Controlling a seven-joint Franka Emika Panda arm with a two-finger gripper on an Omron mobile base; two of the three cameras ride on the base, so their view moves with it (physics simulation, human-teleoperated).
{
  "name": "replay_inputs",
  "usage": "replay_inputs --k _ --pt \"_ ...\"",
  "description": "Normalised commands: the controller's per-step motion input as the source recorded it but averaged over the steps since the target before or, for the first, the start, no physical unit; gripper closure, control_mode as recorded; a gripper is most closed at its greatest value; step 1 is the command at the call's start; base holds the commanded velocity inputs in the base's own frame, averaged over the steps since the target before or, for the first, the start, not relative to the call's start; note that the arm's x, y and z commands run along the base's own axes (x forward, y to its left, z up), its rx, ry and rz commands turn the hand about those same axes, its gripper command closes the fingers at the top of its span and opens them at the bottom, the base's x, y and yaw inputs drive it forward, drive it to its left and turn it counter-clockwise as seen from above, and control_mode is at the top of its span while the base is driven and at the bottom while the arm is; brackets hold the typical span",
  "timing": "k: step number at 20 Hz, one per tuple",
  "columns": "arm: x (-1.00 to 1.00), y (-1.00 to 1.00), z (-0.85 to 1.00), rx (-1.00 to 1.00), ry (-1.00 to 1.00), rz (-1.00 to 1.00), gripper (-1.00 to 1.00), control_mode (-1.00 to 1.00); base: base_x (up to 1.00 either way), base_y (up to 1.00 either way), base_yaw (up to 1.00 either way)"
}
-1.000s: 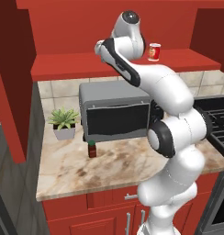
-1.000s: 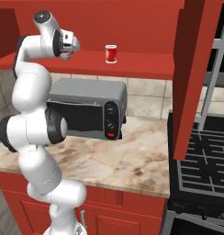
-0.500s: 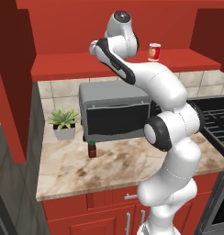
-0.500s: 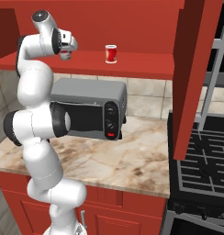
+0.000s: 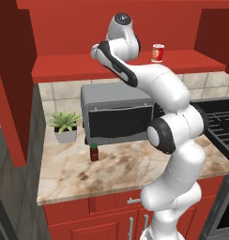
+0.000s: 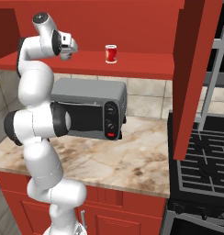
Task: Restock the canned food cabinet by taking the new fresh canned food from the counter and placing it in the cabinet. Then, take the old canned food from the cabinet and place it on the counter.
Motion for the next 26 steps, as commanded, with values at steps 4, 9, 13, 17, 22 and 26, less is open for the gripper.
replay_inputs --k 4,9,13,17,22,26 --pt "0.06 0.00 -0.08 -0.01 0.00 0.00 -1.00 -1.00 0.00 0.00 0.00" --pt "0.15 0.00 -0.07 -0.01 0.00 0.00 -1.00 -1.00 0.00 0.00 0.00" --pt "0.18 0.00 0.00 -0.03 0.00 0.00 -1.00 -1.00 0.00 0.00 0.00" --pt "0.26 0.00 0.00 -0.04 0.00 0.00 -1.00 -1.00 0.00 0.00 0.00" --pt "0.15 0.00 0.00 -0.02 0.00 0.00 1.00 -1.00 0.00 0.00 0.00" --pt "0.00 0.00 0.00 0.00 0.00 0.00 1.00 -1.00 0.00 0.00 0.00"
